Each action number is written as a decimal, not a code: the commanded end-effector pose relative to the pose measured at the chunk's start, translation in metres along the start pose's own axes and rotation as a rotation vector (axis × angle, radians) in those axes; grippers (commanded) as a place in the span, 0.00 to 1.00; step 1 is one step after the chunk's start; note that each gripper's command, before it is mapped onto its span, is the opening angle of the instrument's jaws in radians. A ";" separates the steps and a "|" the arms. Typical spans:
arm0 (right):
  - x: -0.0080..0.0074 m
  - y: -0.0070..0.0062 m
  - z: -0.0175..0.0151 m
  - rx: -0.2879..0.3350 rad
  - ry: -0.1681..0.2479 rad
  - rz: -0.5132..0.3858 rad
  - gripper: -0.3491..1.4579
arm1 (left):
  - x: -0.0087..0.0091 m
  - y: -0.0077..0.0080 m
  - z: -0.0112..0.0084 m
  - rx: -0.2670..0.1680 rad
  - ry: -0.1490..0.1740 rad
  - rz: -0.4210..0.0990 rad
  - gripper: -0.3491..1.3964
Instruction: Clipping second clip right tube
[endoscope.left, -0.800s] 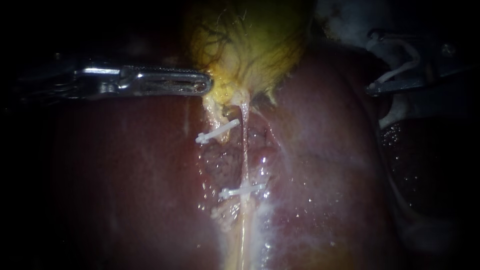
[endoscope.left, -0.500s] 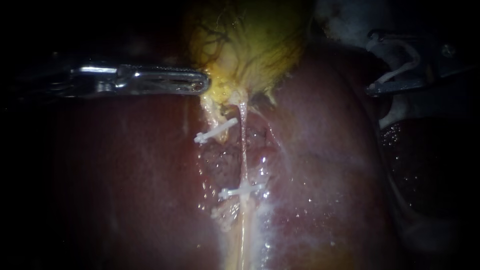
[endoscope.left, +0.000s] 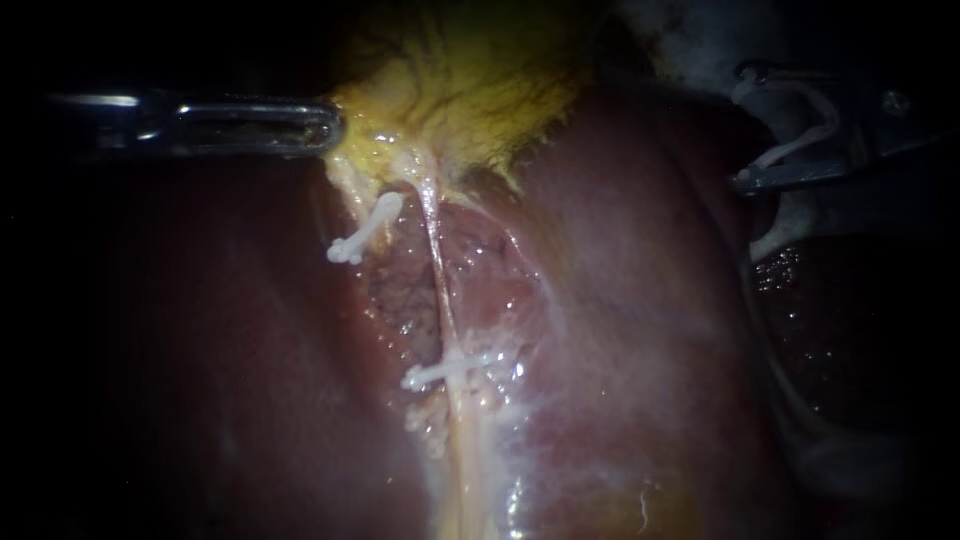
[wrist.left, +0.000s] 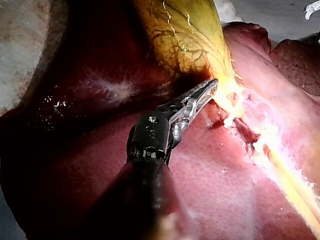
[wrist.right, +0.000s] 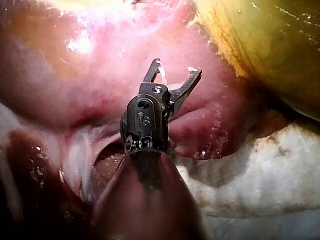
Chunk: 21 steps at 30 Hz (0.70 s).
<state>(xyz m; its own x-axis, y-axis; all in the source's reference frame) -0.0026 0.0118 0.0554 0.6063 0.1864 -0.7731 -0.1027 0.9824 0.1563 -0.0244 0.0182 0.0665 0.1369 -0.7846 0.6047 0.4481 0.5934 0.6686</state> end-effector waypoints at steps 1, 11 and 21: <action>0.0000 -0.0001 0.0002 0.002 0.005 0.000 0.53 | -0.0002 -0.0001 -0.0002 -0.001 -0.003 0.005 0.00; 0.0012 -0.0022 0.0023 0.110 0.092 0.137 0.52 | -0.0003 -0.0005 -0.0006 -0.001 -0.009 0.003 0.00; 0.0019 -0.0062 0.0084 0.246 0.148 0.405 0.51 | -0.0006 -0.0009 -0.0009 -0.002 -0.012 0.001 0.00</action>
<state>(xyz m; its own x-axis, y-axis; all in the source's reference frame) 0.0064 0.0055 0.0584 0.4284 0.5888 -0.6854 -0.1063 0.7861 0.6088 -0.0241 0.0179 0.0651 0.1268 -0.7821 0.6101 0.4498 0.5935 0.6674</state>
